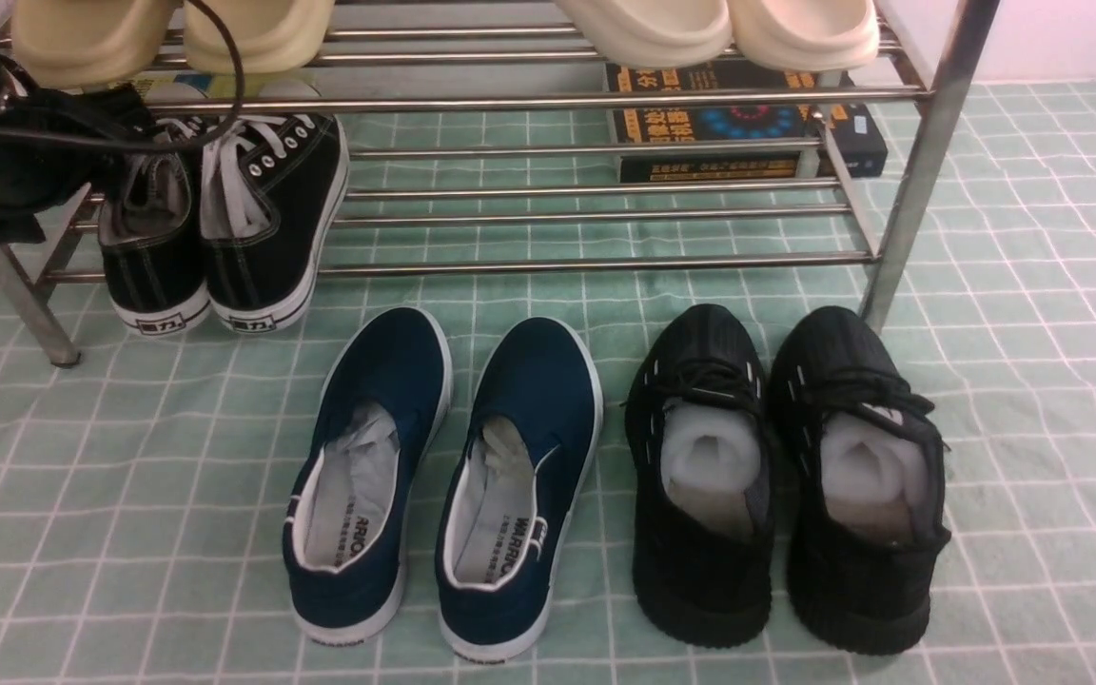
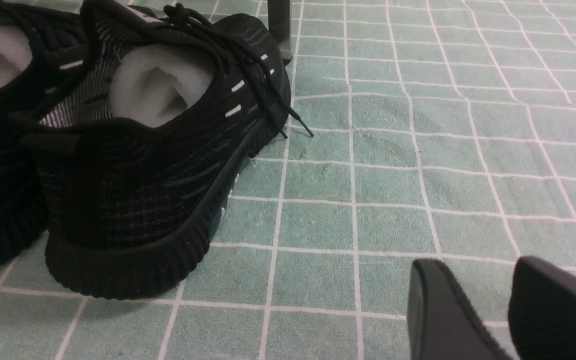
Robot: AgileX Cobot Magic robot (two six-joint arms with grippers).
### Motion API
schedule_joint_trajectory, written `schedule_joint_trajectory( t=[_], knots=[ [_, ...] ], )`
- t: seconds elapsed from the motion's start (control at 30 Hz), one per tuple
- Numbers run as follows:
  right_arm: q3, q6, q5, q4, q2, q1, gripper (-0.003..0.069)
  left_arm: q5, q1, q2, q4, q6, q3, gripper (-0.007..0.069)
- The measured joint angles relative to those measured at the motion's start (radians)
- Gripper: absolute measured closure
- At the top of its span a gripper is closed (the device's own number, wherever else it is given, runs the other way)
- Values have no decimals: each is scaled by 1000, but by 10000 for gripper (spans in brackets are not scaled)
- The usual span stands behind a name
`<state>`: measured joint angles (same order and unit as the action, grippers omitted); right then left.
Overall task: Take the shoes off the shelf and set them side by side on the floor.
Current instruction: 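Grasp the leftmost shoe on the bottom shelf of the shoe rack with the left gripper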
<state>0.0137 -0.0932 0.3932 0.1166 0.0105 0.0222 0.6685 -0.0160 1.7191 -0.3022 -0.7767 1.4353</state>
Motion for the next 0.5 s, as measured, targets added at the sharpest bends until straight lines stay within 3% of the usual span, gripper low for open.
schedule_joint_trajectory(
  t=[0.33, 0.5],
  knots=[
    [0, 0, 0, 0, 0, 0, 421, -28, 0, 121, -19, -9, 13, 239],
    [0, 0, 0, 0, 0, 0, 421, -41, 0, 138, -24, -8, 18, 345]
  ],
)
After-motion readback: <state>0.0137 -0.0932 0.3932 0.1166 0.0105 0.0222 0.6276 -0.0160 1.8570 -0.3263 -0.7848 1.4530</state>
